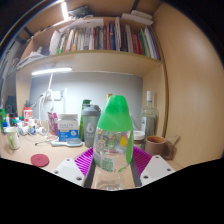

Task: Pour water

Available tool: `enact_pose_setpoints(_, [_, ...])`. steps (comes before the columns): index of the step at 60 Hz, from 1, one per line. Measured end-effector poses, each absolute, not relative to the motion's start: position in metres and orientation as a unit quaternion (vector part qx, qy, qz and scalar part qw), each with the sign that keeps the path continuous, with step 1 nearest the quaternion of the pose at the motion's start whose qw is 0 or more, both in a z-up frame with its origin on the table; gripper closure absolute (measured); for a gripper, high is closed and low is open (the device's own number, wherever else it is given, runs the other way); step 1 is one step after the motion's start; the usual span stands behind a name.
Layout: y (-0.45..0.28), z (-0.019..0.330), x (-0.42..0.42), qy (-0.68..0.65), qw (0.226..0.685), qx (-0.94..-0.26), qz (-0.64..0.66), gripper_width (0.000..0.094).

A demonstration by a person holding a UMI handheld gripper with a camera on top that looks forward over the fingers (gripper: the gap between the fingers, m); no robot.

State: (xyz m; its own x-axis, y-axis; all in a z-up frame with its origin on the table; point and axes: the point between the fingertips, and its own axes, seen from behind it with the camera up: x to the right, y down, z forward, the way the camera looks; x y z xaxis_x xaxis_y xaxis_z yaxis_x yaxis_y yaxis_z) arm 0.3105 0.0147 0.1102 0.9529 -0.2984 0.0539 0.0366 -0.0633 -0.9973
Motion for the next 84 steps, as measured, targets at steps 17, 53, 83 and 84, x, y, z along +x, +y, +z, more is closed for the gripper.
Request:
enact_pose_setpoints(17, [0.021,0.112,0.303,0.098,0.694,-0.702,-0.124,0.0504])
enact_pose_setpoints(53, [0.144,0.269,-0.006,-0.462,0.550,-0.428,-0.548,0.0507])
enact_pose_setpoints(83, [0.185,0.225,-0.076,-0.647,0.307,-0.153,-0.681,0.0506])
enact_pose_setpoints(84, [0.185,0.225,-0.077,-0.648,0.306,-0.153,-0.680,0.0505])
